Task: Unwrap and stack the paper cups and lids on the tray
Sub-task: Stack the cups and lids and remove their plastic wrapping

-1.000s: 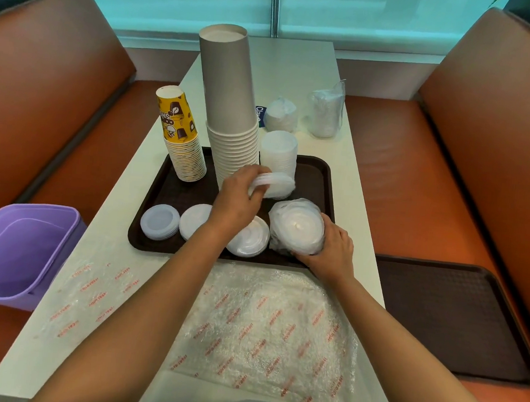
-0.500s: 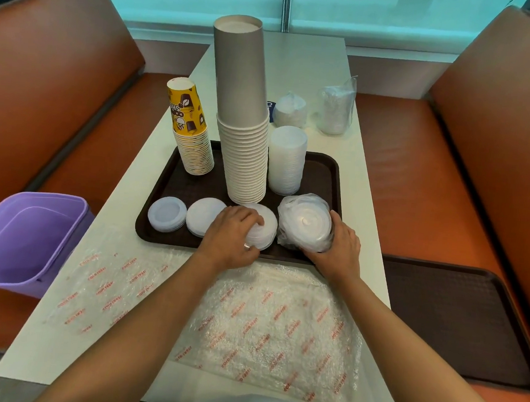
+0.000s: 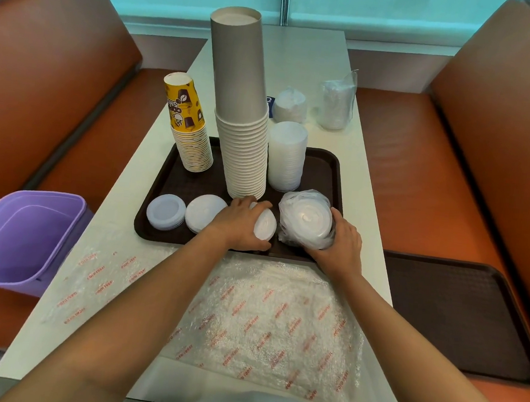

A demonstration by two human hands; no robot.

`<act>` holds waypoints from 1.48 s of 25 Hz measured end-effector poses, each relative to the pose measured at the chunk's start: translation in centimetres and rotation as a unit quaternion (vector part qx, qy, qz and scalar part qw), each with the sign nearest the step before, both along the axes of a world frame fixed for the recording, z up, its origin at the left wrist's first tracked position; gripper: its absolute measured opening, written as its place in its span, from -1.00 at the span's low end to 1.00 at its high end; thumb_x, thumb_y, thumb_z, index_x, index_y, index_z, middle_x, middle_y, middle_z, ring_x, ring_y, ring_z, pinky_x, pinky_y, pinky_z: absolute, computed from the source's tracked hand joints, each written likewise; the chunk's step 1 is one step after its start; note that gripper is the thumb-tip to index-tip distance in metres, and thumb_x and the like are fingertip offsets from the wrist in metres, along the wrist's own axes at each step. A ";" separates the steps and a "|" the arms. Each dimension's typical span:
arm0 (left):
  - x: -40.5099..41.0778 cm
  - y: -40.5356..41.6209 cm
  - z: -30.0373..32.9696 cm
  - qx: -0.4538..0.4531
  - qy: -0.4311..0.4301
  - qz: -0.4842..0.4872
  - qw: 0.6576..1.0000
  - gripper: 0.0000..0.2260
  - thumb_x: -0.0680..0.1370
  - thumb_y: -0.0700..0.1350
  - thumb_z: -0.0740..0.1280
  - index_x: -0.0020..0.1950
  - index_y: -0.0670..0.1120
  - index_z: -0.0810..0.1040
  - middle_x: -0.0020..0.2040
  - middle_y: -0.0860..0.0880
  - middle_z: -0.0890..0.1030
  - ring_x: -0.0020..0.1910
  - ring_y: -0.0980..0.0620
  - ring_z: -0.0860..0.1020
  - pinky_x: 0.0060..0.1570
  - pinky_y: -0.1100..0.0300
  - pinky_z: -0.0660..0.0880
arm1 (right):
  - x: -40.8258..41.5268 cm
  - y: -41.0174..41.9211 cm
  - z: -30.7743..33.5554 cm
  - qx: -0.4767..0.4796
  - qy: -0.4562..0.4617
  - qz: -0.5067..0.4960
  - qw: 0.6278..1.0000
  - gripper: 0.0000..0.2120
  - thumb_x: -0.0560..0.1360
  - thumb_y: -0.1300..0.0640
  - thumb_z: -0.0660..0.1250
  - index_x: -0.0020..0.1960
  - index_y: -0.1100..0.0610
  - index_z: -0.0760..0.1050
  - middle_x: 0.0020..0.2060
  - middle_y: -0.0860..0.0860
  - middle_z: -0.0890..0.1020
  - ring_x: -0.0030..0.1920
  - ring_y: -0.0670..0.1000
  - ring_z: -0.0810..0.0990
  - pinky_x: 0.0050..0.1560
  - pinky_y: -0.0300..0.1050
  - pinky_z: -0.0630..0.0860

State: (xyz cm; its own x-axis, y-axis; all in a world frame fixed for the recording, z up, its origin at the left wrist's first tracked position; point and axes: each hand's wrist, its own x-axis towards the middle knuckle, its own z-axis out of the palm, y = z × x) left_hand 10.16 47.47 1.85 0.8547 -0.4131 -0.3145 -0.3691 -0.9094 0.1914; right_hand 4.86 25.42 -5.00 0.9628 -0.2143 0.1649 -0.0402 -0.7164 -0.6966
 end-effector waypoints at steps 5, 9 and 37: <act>0.0 -0.6 0.1 0.010 0.020 0.040 0.999 -0.18 0.34 0.17 0.46 0.48 0.13 0.09 0.38 -0.13 0.24 0.27 -0.23 0.34 0.19 0.00 0.38 | -0.1 0.0 -0.1 0.002 0.000 0.002 1.000 -0.08 0.17 -0.26 0.43 0.43 0.08 0.28 0.30 0.04 0.48 0.28 0.12 0.40 0.33 0.09 0.28; -0.4 -1.3 -0.2 0.032 0.001 0.055 0.998 -0.20 0.36 0.20 0.42 0.48 0.09 0.09 0.34 -0.17 0.25 0.24 -0.26 0.33 0.16 0.00 0.36 | 0.0 -0.1 -0.2 0.004 -0.008 0.007 1.000 -0.13 0.19 -0.20 0.50 0.41 0.06 0.31 0.27 0.03 0.50 0.25 0.12 0.42 0.30 0.06 0.28; 3.9 -9.5 3.9 0.084 -0.073 -0.241 0.964 -0.41 0.44 -0.06 0.45 0.42 0.04 0.31 0.42 0.05 0.25 0.25 -0.01 0.41 -0.09 0.20 0.34 | -0.4 -0.1 0.1 0.024 -0.033 0.015 0.999 -0.21 0.19 -0.28 0.42 0.36 -0.01 0.37 0.21 -0.07 0.53 0.20 -0.05 0.43 0.27 -0.04 0.30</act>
